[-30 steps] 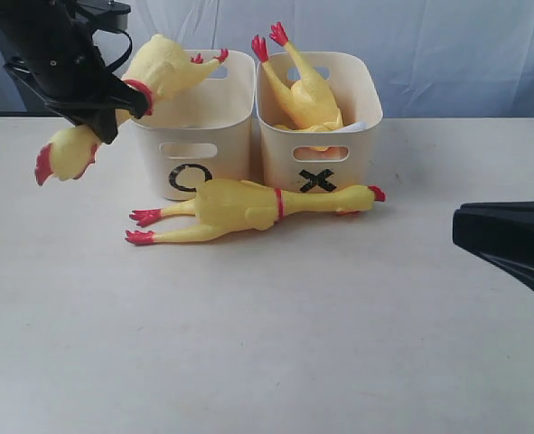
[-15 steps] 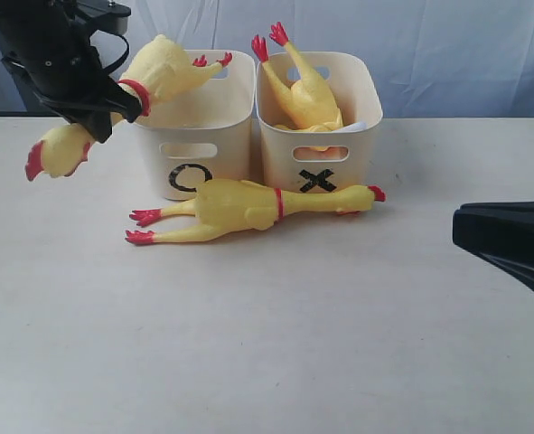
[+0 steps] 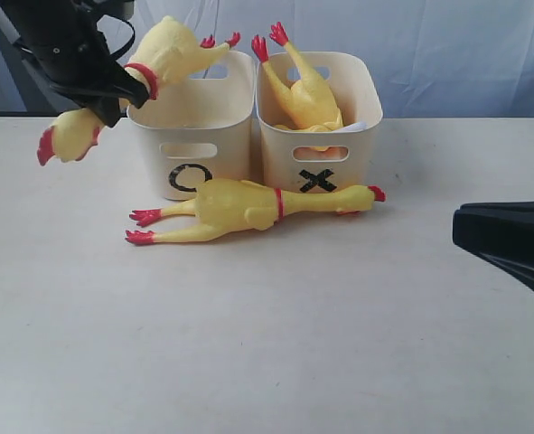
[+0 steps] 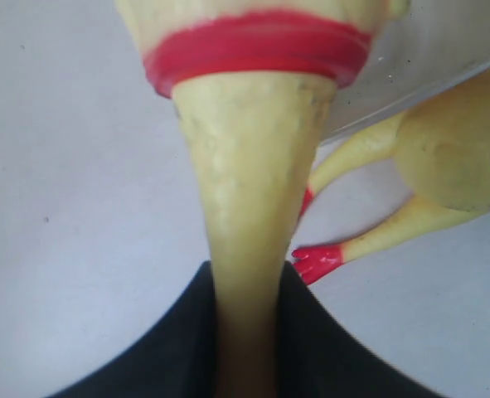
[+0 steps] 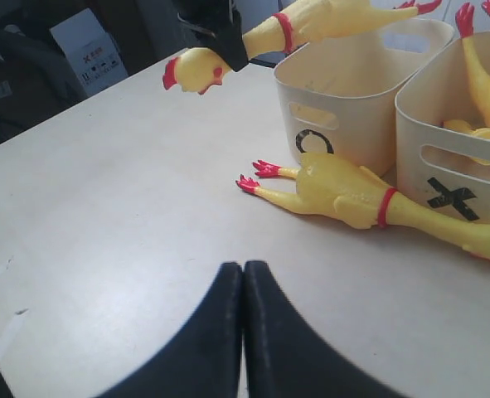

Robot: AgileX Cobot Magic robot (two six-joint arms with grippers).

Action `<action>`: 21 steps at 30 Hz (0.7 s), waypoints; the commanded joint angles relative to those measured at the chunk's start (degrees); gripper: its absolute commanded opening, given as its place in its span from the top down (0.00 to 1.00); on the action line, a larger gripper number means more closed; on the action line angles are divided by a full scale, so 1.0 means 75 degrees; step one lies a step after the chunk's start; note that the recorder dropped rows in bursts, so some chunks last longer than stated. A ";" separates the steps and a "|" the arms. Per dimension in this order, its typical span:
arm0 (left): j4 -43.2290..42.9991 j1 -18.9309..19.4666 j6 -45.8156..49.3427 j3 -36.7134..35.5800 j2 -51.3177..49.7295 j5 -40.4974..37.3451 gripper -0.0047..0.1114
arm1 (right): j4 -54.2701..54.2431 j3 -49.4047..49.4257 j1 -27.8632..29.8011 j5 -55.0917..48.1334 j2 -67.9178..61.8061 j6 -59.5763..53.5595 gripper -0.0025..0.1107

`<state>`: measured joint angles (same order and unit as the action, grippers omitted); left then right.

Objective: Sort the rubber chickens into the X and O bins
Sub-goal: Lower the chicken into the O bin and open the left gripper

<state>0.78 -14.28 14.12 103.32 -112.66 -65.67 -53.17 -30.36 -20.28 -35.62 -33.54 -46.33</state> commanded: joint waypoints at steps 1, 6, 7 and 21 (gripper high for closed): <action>0.0103 0.0007 -0.0003 0.0087 -0.0180 -0.0120 0.96 | 0.0002 0.0045 0.0016 -0.0003 0.0033 -0.0027 0.98; 0.0092 0.0007 -0.0003 0.0087 -0.0211 -0.0123 0.96 | 0.0002 0.0045 -0.0105 0.0012 0.0033 -0.0026 0.98; 0.0092 0.0007 -0.0003 0.0087 -0.0211 -0.0123 0.95 | 0.0005 0.0045 -0.0142 0.0013 0.0033 -0.0026 0.98; 0.0066 0.0007 -0.0018 0.0087 -0.0211 0.0012 0.57 | 0.0020 0.0045 -0.0157 0.0028 0.0033 -0.0026 0.98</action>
<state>1.11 -14.28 14.12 103.69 -114.62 -65.36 -53.17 -30.36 -21.32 -35.62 -33.54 -46.33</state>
